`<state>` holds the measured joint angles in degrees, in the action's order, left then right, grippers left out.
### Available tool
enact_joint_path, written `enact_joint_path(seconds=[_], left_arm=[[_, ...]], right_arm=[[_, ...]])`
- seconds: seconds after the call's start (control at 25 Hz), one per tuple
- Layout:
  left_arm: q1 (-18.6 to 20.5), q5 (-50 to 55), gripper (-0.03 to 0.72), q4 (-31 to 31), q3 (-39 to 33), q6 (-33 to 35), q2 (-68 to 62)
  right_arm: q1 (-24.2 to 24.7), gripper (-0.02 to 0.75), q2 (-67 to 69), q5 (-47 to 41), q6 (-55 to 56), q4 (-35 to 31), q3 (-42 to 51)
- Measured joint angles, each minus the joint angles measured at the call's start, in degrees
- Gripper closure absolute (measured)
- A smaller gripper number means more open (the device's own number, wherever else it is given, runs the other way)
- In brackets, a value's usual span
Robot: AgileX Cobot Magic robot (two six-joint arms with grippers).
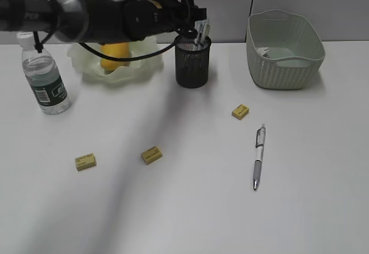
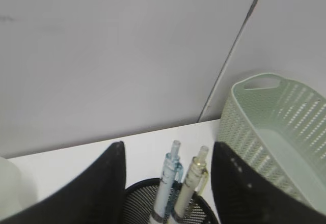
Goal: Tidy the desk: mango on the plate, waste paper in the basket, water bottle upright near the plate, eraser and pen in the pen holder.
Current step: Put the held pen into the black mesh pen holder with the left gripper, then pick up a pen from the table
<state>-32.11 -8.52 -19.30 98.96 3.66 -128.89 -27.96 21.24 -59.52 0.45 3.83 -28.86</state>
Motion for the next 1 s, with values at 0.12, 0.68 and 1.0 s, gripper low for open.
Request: enact_joint_path(seconds=[0.12, 0.68, 1.0], left_arm=[[0.0, 5.6, 0.274, 1.6, 0.0, 0.0, 3.2], [0.0, 53.9, 0.197, 11.0, 0.0, 0.0, 14.5], [0.0, 75.3, 0.123, 16.5, 0.0, 0.0, 18.0]], right_arm=[[0.0, 0.169, 0.0, 0.0, 0.0, 0.0, 0.0], [0.0, 0.169, 0.0, 0.0, 0.0, 0.0, 0.0], [0.0, 0.169, 0.0, 0.0, 0.0, 0.0, 0.0]])
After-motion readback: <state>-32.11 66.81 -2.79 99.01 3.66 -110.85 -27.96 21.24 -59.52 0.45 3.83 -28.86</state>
